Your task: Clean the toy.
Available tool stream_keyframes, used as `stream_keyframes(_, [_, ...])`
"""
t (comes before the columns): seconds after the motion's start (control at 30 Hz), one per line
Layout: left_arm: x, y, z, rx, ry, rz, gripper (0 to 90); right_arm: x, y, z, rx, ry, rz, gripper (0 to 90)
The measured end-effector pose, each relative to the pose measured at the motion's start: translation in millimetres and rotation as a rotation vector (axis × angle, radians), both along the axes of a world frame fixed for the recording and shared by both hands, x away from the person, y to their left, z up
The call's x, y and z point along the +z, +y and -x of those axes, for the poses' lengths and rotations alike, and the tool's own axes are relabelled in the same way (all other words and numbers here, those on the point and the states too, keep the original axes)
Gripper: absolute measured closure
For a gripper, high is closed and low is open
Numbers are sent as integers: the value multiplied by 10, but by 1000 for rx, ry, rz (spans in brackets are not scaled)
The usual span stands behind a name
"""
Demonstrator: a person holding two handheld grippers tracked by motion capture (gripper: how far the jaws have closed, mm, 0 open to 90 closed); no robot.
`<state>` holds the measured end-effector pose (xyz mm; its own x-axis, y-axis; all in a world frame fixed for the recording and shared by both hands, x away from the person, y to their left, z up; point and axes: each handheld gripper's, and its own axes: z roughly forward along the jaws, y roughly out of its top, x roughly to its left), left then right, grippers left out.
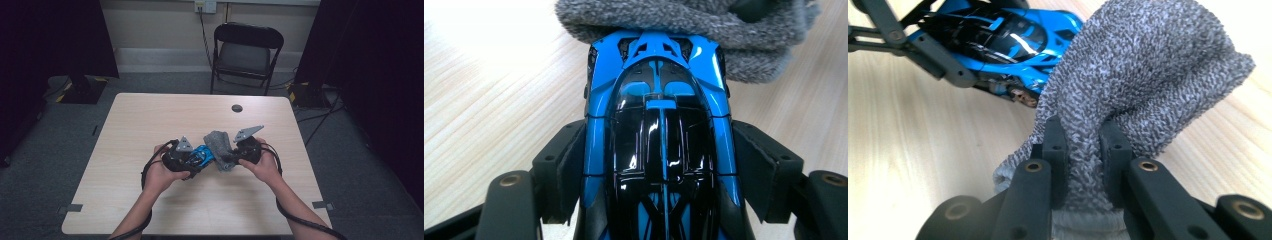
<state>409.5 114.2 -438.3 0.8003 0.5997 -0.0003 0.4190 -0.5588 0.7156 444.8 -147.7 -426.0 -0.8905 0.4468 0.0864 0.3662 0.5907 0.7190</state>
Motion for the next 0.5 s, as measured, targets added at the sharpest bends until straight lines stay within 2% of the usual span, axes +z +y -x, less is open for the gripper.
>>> stream_keyframes(0.07, [-11,14,-9,5,7,6,282,-5,0,4,5,5,-3,781])
stream_keyframes(0.33, [-22,48,-27,20,-7,16,282,-53,-3,63,26,23,-59,781])
stream_keyframes(0.5, [-28,73,-38,29,-10,16,282,-71,-5,102,34,33,-70,781])
